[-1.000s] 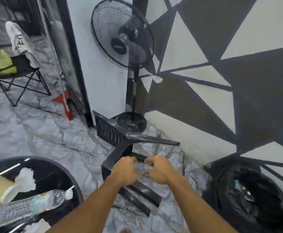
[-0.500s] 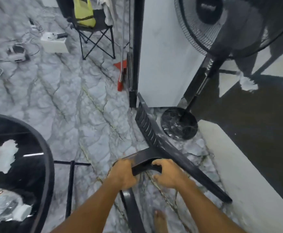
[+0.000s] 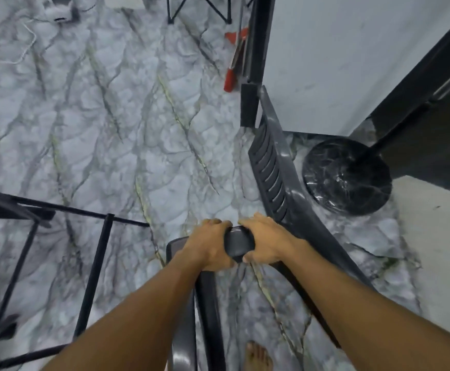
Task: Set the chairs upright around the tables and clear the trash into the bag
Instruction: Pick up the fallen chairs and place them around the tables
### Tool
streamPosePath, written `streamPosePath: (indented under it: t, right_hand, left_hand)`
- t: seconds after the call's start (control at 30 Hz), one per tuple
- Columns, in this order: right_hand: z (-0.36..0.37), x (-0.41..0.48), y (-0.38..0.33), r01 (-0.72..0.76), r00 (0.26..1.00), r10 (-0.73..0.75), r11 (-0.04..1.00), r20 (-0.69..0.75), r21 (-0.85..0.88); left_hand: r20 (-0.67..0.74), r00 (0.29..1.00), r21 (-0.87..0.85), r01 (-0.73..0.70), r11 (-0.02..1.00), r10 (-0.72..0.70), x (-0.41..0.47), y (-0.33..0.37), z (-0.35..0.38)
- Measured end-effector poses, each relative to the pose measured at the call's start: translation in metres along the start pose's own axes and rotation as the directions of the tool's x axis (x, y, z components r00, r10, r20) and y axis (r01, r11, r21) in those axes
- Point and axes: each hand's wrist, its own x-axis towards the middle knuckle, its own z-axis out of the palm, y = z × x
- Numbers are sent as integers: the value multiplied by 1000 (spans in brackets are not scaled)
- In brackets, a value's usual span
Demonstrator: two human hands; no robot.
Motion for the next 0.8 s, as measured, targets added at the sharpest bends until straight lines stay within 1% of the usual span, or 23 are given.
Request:
streamPosePath:
  t: [0.07,0.17,0.3,0.43,0.57,0.67,0.8]
  right_hand:
    - [-3,11,9,3,999,-4,1000,51,26]
    - [-14,23,20,2,992,-9,999,126,52]
    - [-21,20,22,24,990,-31,998,138,54]
    - [-30,-7,16,67,986,-72,997,153,38]
    - [-55,-34,-8,106,988,-107,994,113,19]
    - [-84,-55,-39,129,991,-129,992,47,1]
    - [-114,-92,-84,161,985,-161,987,-58,-19]
  left_hand:
    - [30,1000,-16,-9,1000,10,10,-2,8]
    - [59,998,-38,26,999,-23,21,-6,9]
    - [27,998,-57,57,997,-55,21,0,3]
    - [15,999,-134,32,991,-30,-3,12,-3]
    - [-80,997,-185,-2,983,-13,-38,18,-31]
    - [-157,987,-146,-44,988,20,-64,19,-70]
    - [-220,973,-111,-93,989,66,-106,21,-117]
